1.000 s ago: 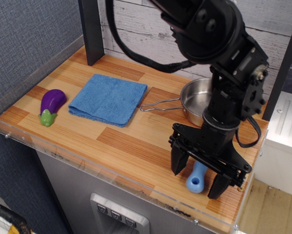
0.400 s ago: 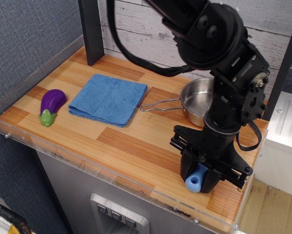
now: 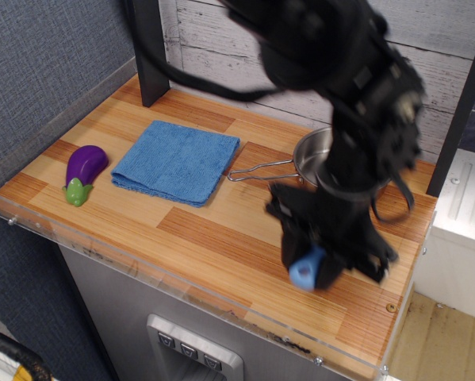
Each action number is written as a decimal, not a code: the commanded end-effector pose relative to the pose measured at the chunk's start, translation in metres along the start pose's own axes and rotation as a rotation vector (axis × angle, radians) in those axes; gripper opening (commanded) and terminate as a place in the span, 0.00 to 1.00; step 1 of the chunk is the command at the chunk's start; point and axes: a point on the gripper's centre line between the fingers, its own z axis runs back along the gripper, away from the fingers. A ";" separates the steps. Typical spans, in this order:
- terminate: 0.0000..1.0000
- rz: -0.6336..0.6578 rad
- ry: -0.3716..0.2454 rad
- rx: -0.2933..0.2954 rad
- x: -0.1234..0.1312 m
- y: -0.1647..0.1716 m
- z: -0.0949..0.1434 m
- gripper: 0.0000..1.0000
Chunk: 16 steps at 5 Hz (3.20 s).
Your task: Place blue spoon on the blue cloth
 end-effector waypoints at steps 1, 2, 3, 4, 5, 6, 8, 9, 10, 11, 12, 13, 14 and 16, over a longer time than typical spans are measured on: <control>0.00 0.114 -0.063 0.012 -0.010 0.083 0.047 0.00; 0.00 0.213 -0.049 0.011 -0.027 0.130 0.049 0.00; 0.00 0.284 -0.042 0.010 -0.040 0.175 0.046 0.00; 0.00 0.295 -0.037 -0.006 -0.038 0.195 0.035 0.00; 0.00 0.257 -0.029 -0.016 -0.016 0.201 0.026 0.00; 0.00 0.194 -0.017 0.006 0.009 0.192 0.022 0.00; 0.00 0.203 0.018 0.013 0.014 0.195 0.004 0.00; 0.00 0.215 0.027 0.016 0.012 0.197 0.003 0.00; 0.00 0.238 0.032 0.017 0.009 0.200 0.004 1.00; 0.00 0.236 0.032 0.023 0.008 0.200 0.006 1.00; 0.00 0.208 0.020 0.024 0.011 0.195 0.016 1.00; 0.00 0.162 -0.019 0.029 0.012 0.177 0.041 1.00; 0.00 0.185 -0.060 -0.061 0.002 0.157 0.067 1.00; 0.00 0.185 -0.085 -0.104 -0.006 0.127 0.074 1.00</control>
